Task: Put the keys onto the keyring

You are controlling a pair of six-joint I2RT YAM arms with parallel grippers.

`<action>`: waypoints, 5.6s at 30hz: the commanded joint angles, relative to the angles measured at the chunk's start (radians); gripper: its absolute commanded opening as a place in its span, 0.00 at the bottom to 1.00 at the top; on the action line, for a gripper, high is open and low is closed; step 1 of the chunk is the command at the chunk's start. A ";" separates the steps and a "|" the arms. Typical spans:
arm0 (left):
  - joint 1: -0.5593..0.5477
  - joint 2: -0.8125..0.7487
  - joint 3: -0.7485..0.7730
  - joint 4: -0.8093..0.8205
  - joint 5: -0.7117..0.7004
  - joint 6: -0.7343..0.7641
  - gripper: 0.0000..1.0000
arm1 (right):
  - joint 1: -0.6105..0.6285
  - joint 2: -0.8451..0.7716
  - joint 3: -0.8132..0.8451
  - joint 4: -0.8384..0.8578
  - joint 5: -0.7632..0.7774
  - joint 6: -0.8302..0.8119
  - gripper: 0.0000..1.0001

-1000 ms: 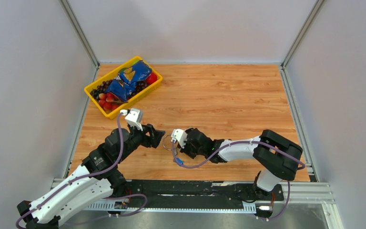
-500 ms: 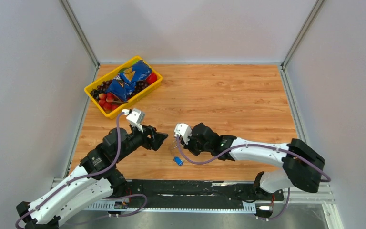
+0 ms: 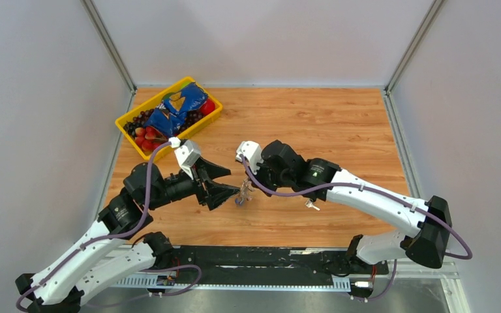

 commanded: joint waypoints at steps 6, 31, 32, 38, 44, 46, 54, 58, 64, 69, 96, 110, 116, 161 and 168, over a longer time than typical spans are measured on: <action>-0.003 0.030 -0.058 0.093 0.119 0.017 0.80 | -0.016 -0.030 0.138 -0.211 -0.009 0.099 0.00; -0.005 0.131 -0.166 0.334 0.103 0.108 0.83 | -0.020 0.010 0.430 -0.452 -0.183 0.209 0.00; -0.004 0.123 -0.168 0.335 0.095 0.114 0.83 | -0.020 0.016 0.438 -0.451 -0.186 0.213 0.00; -0.005 0.115 -0.178 0.329 0.029 0.141 0.83 | -0.020 0.033 0.468 -0.445 -0.204 0.254 0.00; -0.013 0.097 -0.218 0.367 -0.008 0.167 0.81 | -0.020 0.037 0.498 -0.442 -0.179 0.309 0.00; -0.017 0.079 -0.237 0.383 -0.018 0.178 0.80 | -0.026 0.042 0.519 -0.455 -0.177 0.325 0.00; -0.034 0.015 -0.314 0.463 -0.014 0.231 0.74 | -0.037 0.117 0.652 -0.554 -0.191 0.348 0.00; -0.059 0.018 -0.340 0.500 -0.073 0.279 0.73 | -0.038 0.161 0.717 -0.597 -0.209 0.345 0.00; -0.094 0.015 -0.361 0.556 -0.113 0.330 0.73 | -0.047 0.201 0.760 -0.631 -0.226 0.342 0.00; -0.126 0.006 -0.376 0.592 -0.157 0.381 0.74 | -0.050 0.213 0.778 -0.647 -0.250 0.348 0.00; -0.217 0.060 -0.462 0.876 -0.258 0.496 0.51 | -0.053 0.205 0.766 -0.658 -0.297 0.364 0.00; -0.239 0.077 -0.453 0.871 -0.234 0.511 0.01 | -0.055 0.189 0.761 -0.640 -0.267 0.365 0.08; -0.241 0.048 -0.423 0.817 -0.231 0.495 0.01 | -0.060 0.127 0.709 -0.552 -0.221 0.307 0.24; -0.240 -0.046 -0.198 0.362 -0.229 -0.042 0.00 | -0.121 -0.419 -0.300 -0.026 0.363 0.566 0.86; -0.240 -0.067 -0.197 0.328 -0.233 0.004 0.03 | -0.235 -0.411 -0.473 -0.019 0.355 0.728 0.80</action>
